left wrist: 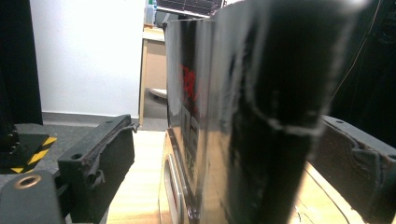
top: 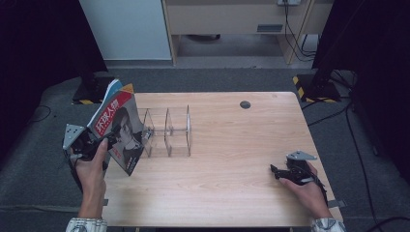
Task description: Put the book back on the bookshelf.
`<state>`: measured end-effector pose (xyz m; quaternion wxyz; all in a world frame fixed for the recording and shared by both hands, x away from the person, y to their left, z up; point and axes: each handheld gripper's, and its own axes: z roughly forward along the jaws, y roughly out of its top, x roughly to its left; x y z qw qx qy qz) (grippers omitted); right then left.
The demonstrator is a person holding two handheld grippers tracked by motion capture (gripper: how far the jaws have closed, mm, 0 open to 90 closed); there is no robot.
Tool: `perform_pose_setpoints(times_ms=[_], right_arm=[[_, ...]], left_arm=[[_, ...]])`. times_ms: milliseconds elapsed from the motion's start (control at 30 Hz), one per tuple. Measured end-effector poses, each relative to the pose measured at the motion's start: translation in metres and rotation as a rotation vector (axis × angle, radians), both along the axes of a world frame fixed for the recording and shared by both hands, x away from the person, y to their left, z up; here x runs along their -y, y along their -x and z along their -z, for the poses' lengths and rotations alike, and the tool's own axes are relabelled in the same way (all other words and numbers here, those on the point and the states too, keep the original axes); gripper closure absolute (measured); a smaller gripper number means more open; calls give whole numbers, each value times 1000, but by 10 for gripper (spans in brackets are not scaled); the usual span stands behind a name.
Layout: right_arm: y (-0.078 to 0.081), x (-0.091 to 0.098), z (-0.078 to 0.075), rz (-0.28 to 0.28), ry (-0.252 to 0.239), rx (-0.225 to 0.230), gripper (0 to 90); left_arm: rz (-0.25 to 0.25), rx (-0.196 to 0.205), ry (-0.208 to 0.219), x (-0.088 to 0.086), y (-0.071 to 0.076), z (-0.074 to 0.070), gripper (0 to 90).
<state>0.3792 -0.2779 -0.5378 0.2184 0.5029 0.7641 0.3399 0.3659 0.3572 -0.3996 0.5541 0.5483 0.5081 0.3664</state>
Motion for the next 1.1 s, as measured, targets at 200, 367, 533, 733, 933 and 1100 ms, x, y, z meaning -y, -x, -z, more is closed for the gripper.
perform_pose_setpoints(times_ms=[200, 367, 533, 733, 933, 1100], right_arm=[[0, 0, 0, -2, 2, 2, 221], [0, 0, 0, 0, 2, 2, 220], [0, 0, 0, 1, 1, 0, 220], [0, 0, 0, 1, 1, 0, 220], [0, 0, 0, 0, 1, 1, 220], [1, 0, 0, -1, 1, -4, 220]], left_arm=[[0, -7, -20, 0, 4, 1, 68], [4, -12, -14, -2, 6, 4, 62], [-3, -14, -28, -2, 9, 5, 60], [-7, -20, -34, -5, 14, 8, 57], [-1, -25, -40, -6, 15, 11, 54], [0, -33, -54, -6, 20, 14, 54]])
